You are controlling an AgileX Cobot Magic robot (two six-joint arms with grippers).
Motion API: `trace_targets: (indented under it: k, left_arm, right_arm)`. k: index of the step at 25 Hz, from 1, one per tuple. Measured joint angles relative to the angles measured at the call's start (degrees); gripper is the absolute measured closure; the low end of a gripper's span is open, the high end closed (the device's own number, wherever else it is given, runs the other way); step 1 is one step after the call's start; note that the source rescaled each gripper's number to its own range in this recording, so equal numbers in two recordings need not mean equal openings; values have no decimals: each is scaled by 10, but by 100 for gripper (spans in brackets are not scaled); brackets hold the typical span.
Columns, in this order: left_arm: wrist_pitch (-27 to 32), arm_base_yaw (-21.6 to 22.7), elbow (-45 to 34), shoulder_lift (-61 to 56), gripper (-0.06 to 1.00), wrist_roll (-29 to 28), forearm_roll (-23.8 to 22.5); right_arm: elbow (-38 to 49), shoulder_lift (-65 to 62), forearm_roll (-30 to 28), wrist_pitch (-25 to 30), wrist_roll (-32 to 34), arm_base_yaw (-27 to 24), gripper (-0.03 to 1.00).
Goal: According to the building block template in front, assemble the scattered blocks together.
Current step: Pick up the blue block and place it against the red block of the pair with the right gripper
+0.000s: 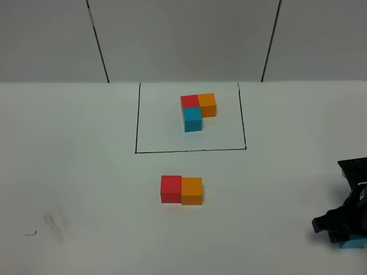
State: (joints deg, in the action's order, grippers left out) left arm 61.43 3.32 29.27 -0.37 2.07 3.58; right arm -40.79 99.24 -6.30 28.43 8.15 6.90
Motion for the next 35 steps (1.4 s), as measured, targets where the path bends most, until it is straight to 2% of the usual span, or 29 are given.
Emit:
trace_targets:
  k: [6, 27, 35]
  left_arm:
    - [0, 0, 0, 0, 15, 0, 0]
    - [0, 0, 0, 0, 15, 0, 0]
    - [0, 0, 0, 0, 15, 0, 0]
  right_arm:
    - [0, 0, 0, -7, 10, 0, 95]
    - [0, 0, 0, -10, 22, 0, 96]
    - [0, 0, 0, 14, 24, 0, 96]
